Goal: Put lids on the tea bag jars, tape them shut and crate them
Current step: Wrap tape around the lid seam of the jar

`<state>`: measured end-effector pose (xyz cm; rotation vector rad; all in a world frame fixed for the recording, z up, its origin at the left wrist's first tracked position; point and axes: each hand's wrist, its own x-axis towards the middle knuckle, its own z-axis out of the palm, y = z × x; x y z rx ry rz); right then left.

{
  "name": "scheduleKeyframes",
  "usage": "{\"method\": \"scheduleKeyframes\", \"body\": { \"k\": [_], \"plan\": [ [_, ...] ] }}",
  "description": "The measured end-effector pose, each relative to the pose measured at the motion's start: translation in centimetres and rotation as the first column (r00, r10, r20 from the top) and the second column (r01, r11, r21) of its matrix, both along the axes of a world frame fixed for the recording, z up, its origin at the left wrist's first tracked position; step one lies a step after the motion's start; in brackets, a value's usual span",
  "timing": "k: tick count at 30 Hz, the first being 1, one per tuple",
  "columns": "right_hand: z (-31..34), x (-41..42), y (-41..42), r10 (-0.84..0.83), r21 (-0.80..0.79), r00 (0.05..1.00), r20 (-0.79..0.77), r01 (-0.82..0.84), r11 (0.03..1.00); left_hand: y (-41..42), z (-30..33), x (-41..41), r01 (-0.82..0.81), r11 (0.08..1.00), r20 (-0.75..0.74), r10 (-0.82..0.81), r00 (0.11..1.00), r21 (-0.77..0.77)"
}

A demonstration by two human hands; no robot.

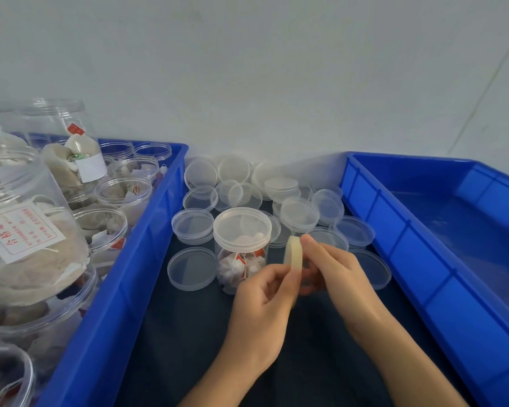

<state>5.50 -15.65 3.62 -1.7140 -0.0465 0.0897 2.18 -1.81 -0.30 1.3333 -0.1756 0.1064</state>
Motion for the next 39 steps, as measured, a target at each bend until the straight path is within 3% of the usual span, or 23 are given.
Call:
{"method": "scheduleKeyframes", "body": {
  "k": [7,16,21,25,28,31,34,39],
  "plan": [
    [0.2,0.2,0.8,0.04,0.087,0.994,-0.103,-0.032,0.996,0.8,-0.8,-0.1,0.086,0.985,0.064,-0.096,0.993,0.148],
    [0.2,-0.6,1.2,0.139,0.13,0.99,-0.028,-0.134,0.982,-0.3,-0.4,0.8,-0.003,1.0,0.009,0.003,1.0,-0.014],
    [0.0,-0.2,1.9,-0.023,0.142,0.992,-0.126,0.041,0.989,-0.3,-0.5,1.0,-0.032,0.999,-0.028,0.032,0.999,-0.007],
    [-0.1,-0.7,2.1,0.013,0.157,0.999,-0.05,-0.005,0.988,-0.2,-0.2,1.0,-0.024,0.998,-0.03,0.023,0.999,-0.049],
    [-0.3,-1.0,1.6,0.009,0.13,1.0,0.019,-0.011,0.991,0.0,-0.1,0.6,0.01,1.0,0.063,-0.011,0.998,0.013],
    [-0.1,-0.8,1.3,-0.025,0.186,1.0,-0.013,0.027,0.982,0.2,0.0,0.1,0.019,0.988,0.116,-0.038,0.993,0.155],
    [0.2,-0.7,1.4,-0.067,0.243,0.993,-0.094,0.089,0.966,0.4,-0.1,0.0,0.023,0.968,0.123,-0.055,0.991,0.252],
    [-0.1,-0.5,1.7,-0.145,0.202,0.971,-0.192,0.183,0.962,0.8,-0.2,-0.3,0.109,0.943,0.049,-0.131,0.99,0.314]
  ]
}}
